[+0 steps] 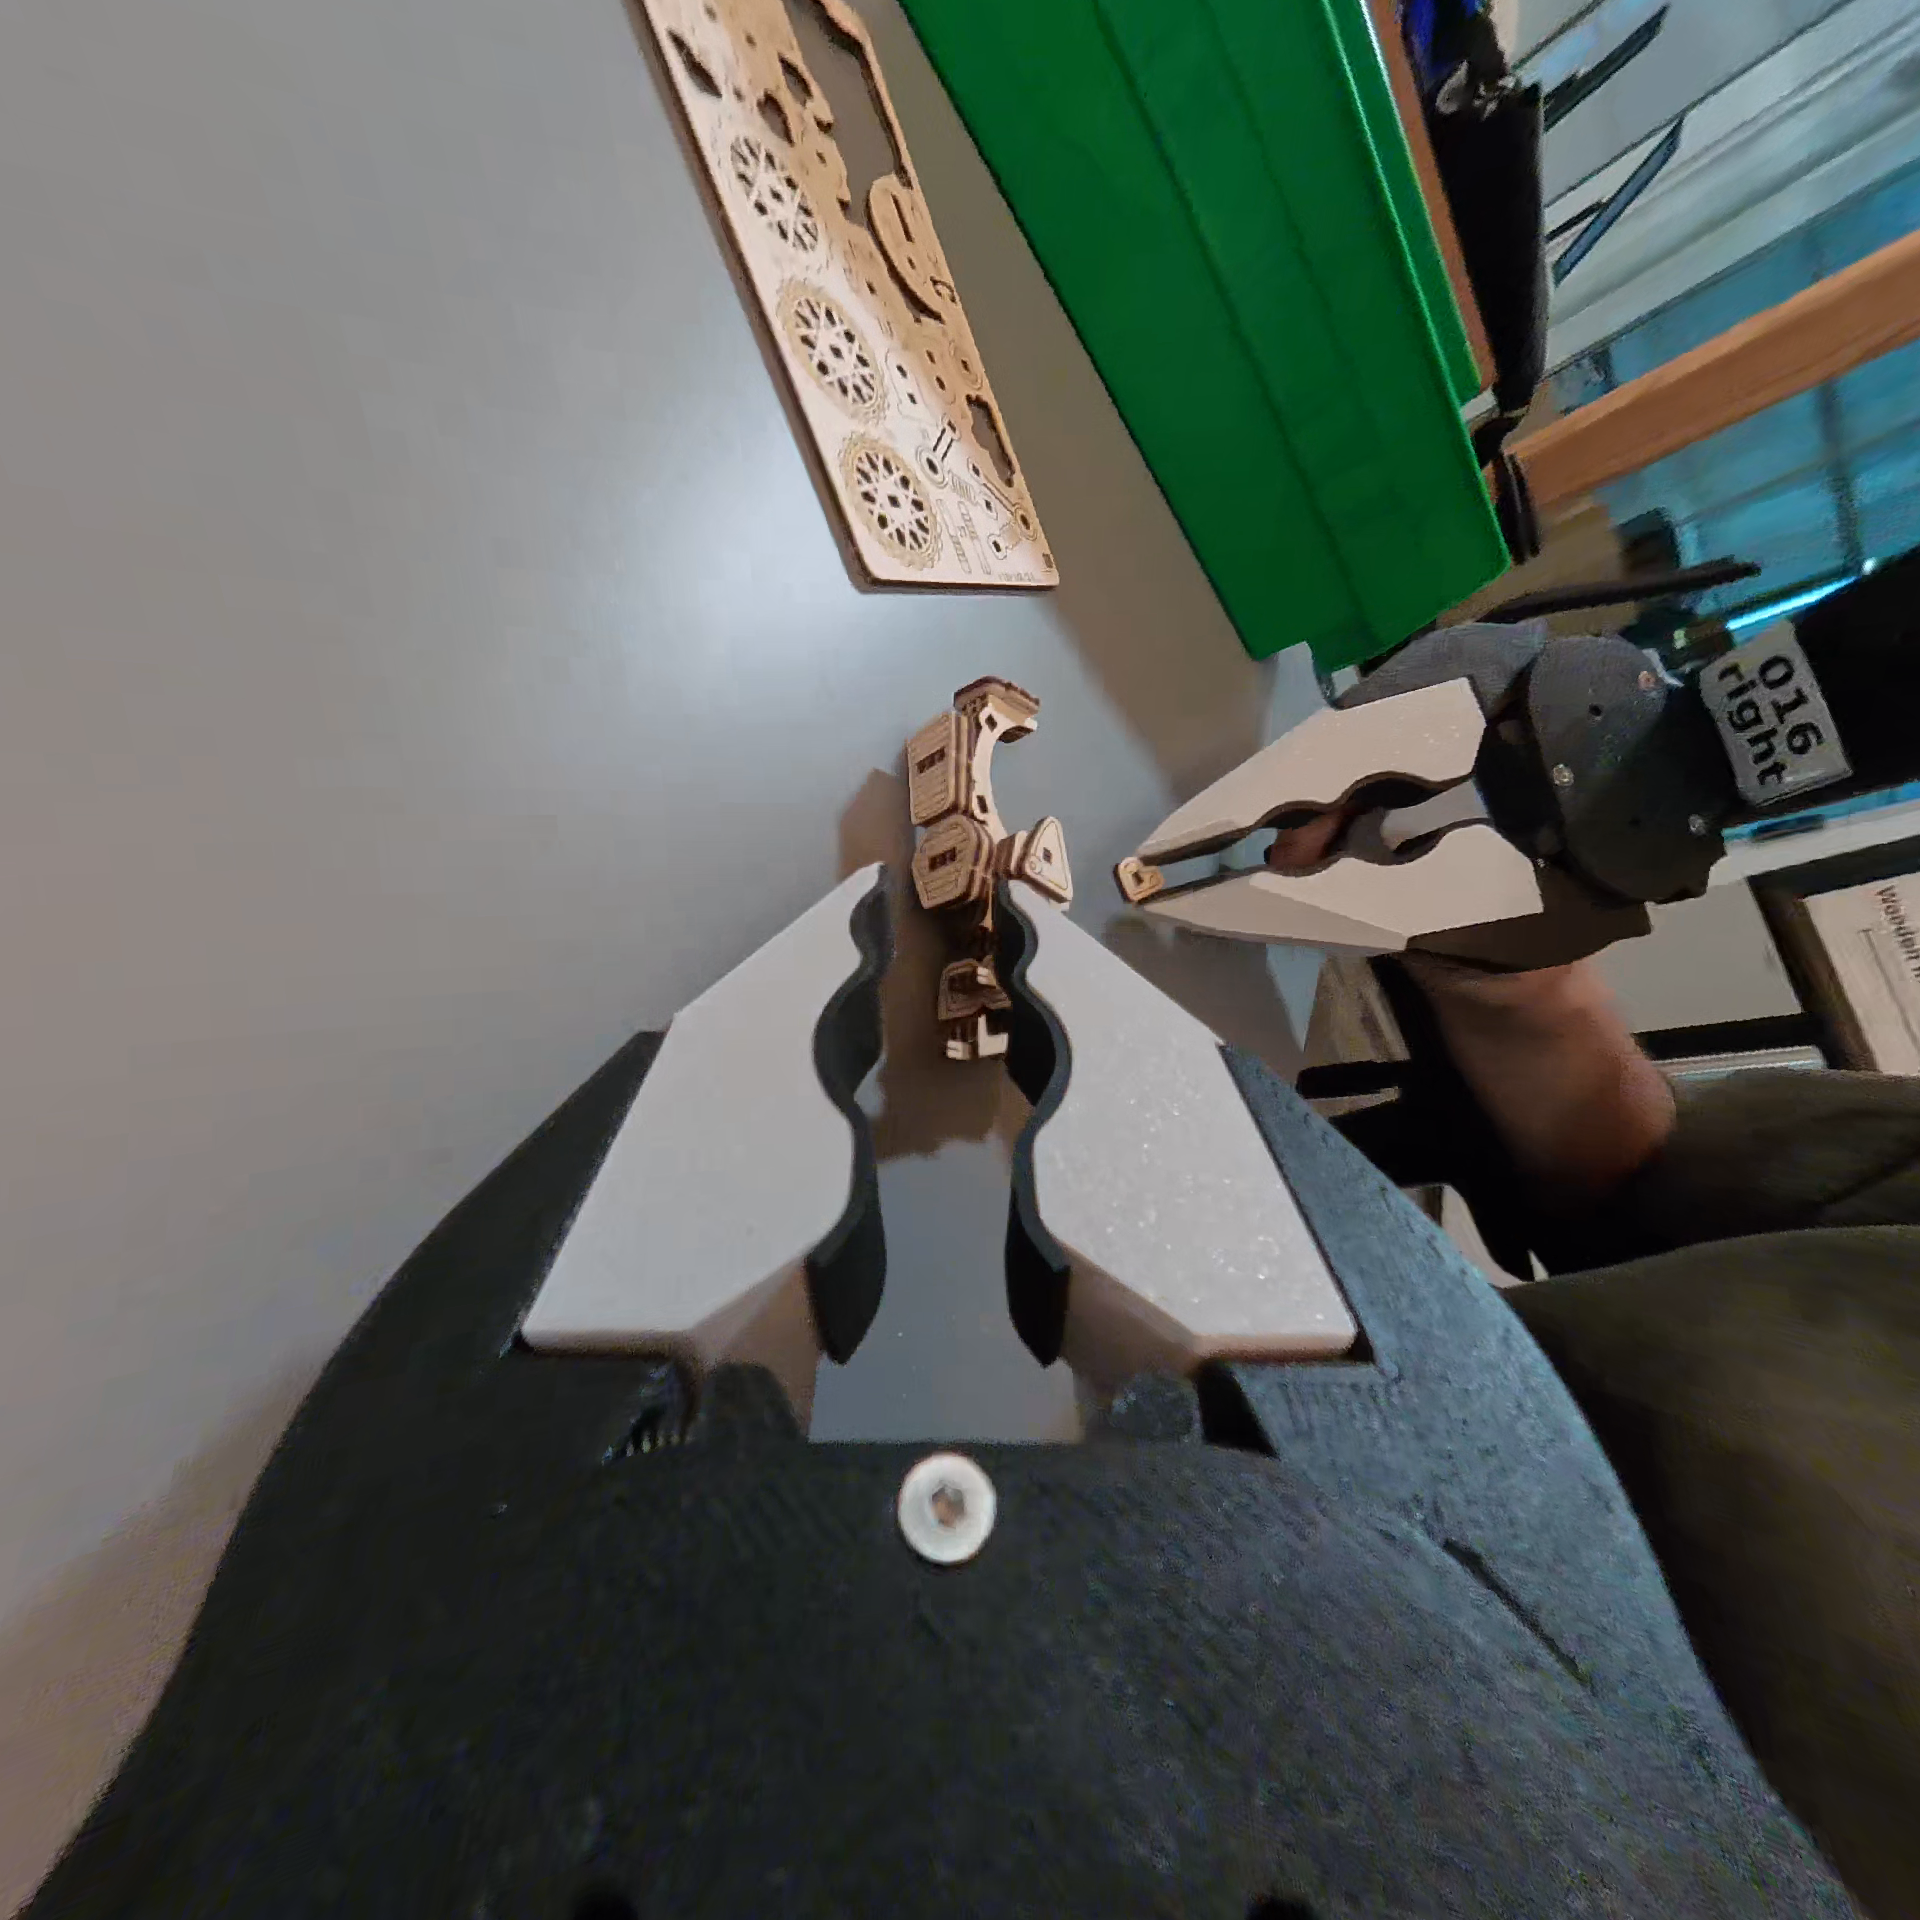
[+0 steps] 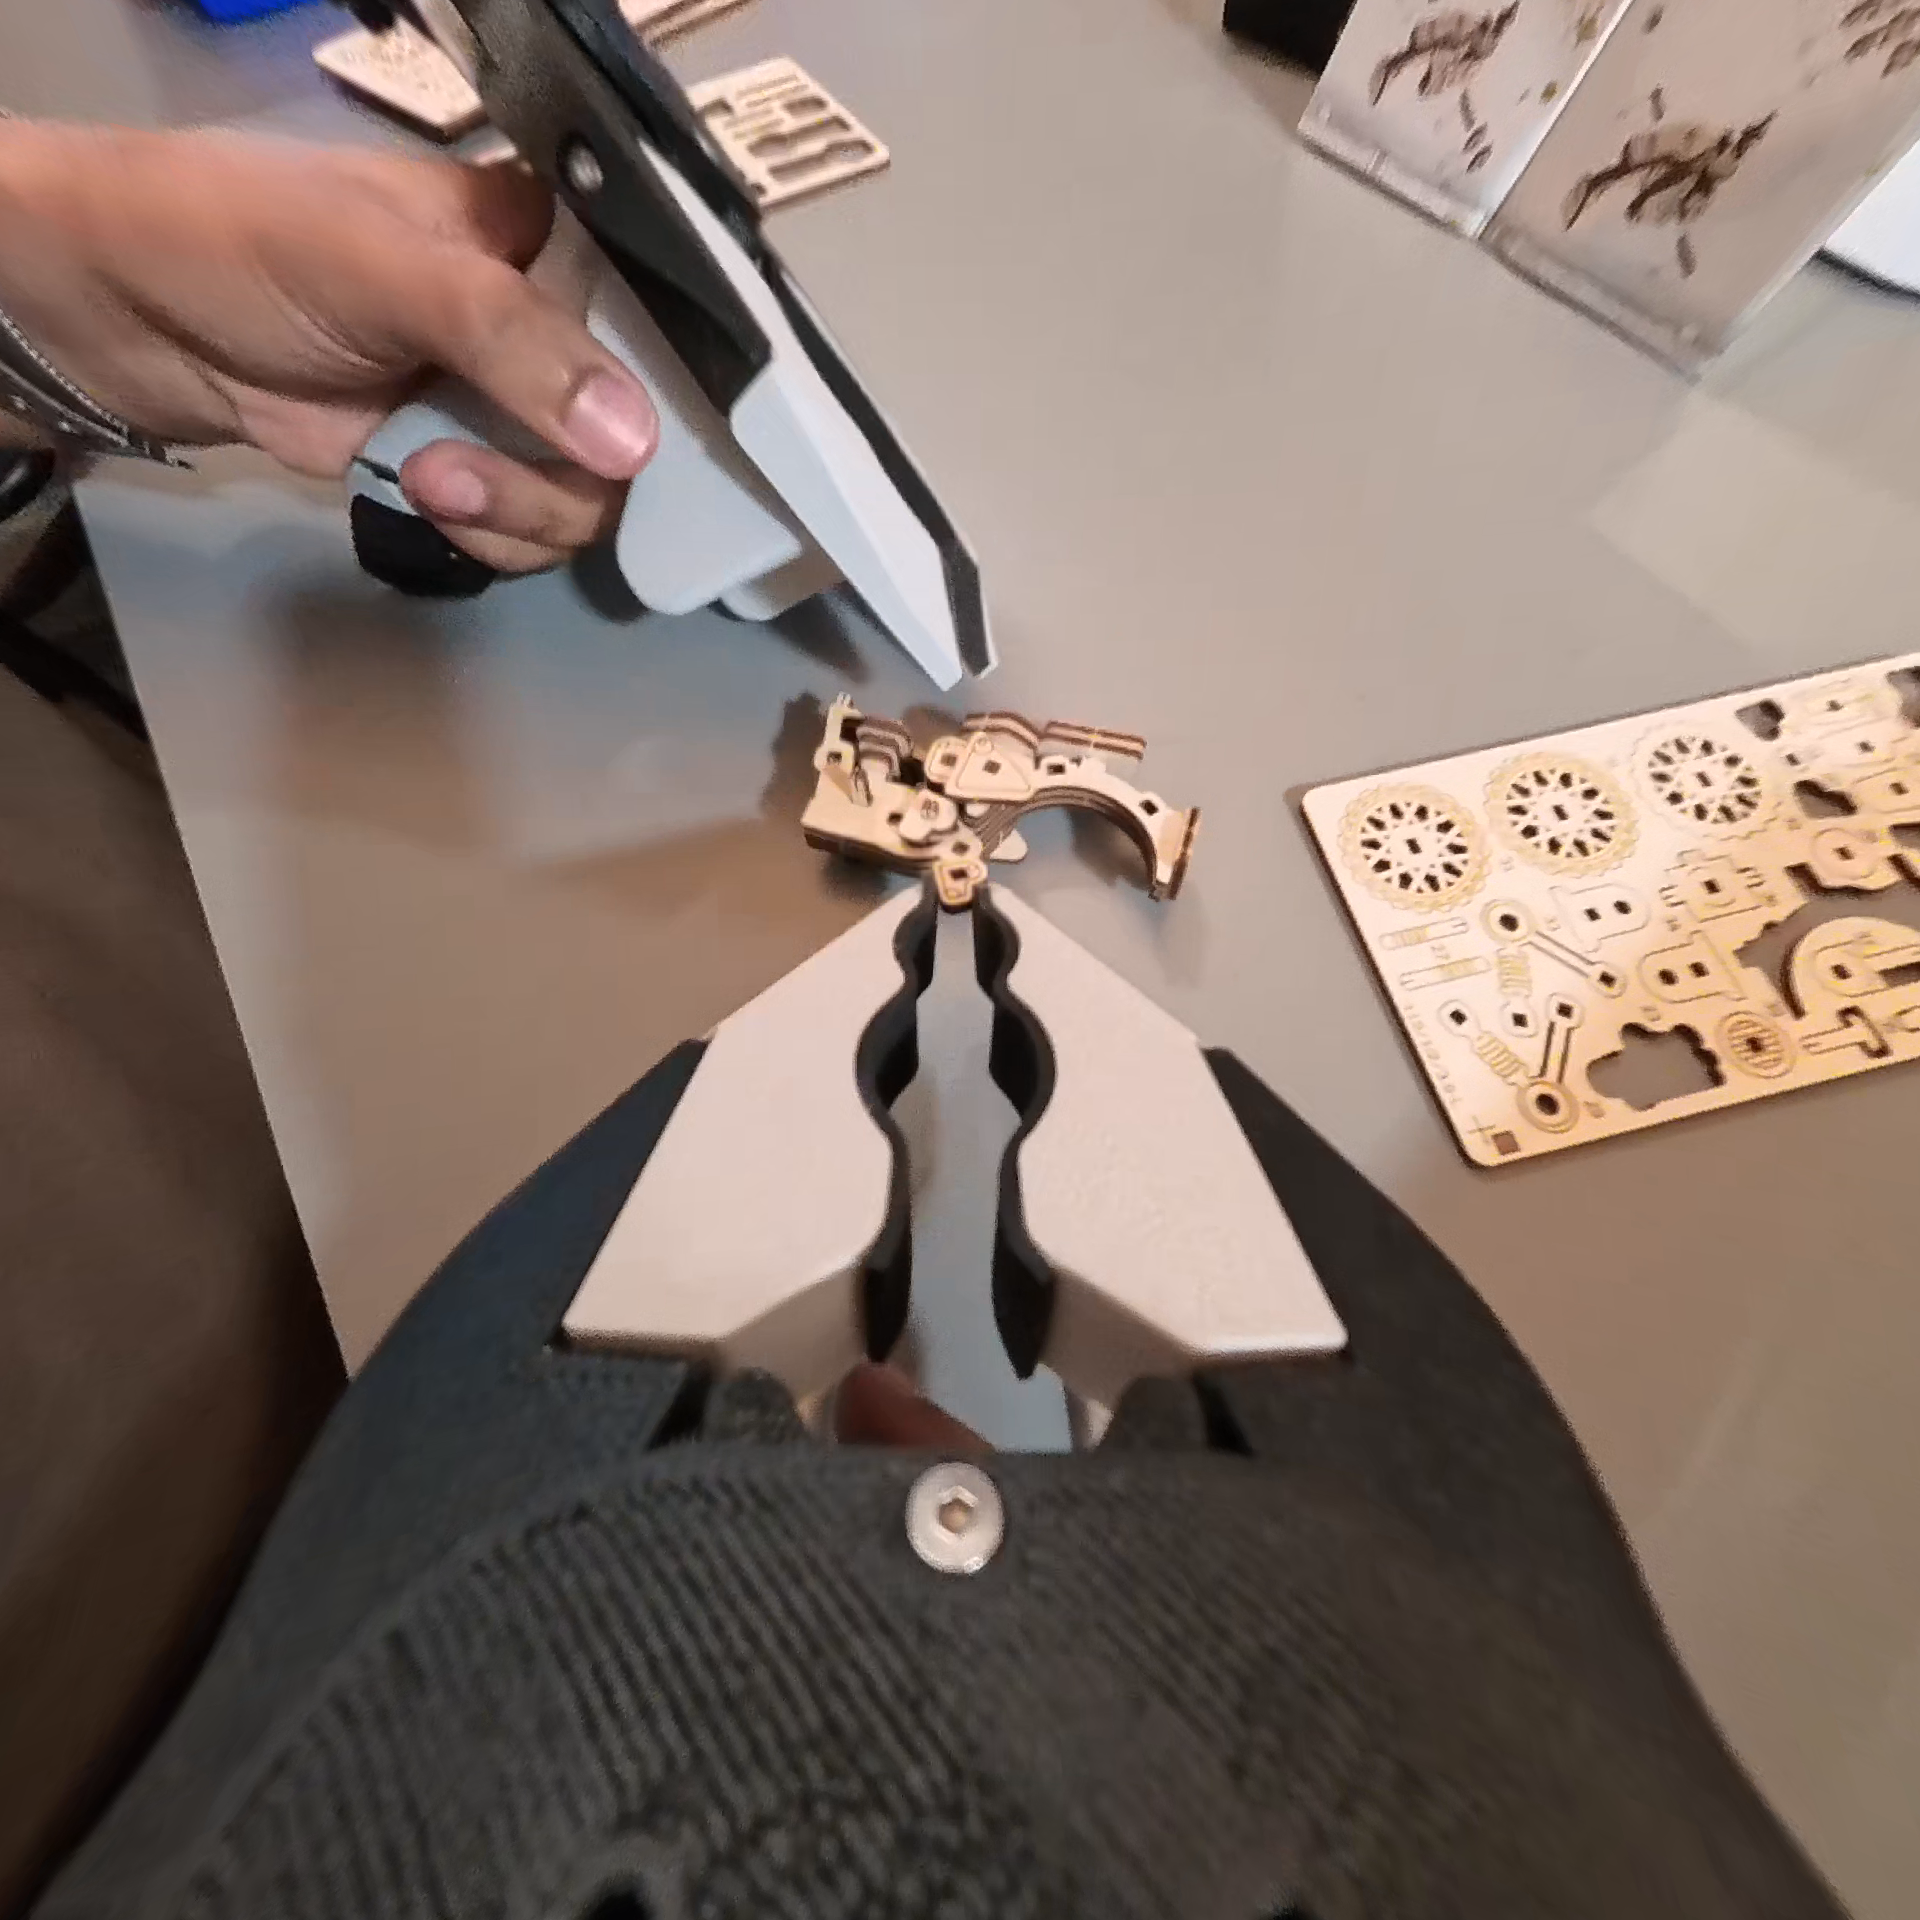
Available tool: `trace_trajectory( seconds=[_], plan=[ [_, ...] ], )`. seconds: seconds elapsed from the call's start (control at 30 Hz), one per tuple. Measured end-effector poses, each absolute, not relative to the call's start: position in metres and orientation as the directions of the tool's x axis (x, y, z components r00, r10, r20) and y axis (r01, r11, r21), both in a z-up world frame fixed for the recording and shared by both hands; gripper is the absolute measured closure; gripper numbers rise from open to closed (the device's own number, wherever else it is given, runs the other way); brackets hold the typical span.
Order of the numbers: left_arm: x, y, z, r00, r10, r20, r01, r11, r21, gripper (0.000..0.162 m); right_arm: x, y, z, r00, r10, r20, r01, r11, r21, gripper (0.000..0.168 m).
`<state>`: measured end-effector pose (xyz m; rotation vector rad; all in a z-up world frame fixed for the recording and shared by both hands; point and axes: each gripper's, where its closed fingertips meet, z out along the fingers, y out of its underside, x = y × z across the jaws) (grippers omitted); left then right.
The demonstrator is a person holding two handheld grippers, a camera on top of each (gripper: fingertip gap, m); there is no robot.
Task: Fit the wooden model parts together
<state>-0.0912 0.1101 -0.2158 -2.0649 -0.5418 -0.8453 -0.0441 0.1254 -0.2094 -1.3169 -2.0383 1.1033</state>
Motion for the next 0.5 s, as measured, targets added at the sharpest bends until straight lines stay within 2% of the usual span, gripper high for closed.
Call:
trace_trajectory(
  seconds=[0.13, 0.5],
  plan=[
    [-0.096, 0.106, -0.224, 0.705, 0.105, 0.702, 0.607, -0.600, -0.521, 0.149, -0.050, 0.126, -0.204, -0.409, 0.912, -0.012, 0.498, 0.212, -0.841, 0.163],
    [-0.081, 0.108, -0.228, 0.721, 0.061, 0.690, 0.558, -0.641, -0.527, 0.148, -0.055, 0.123, -0.221, -0.395, 0.918, -0.041, 0.559, 0.205, -0.803, 0.163]
  ],
)
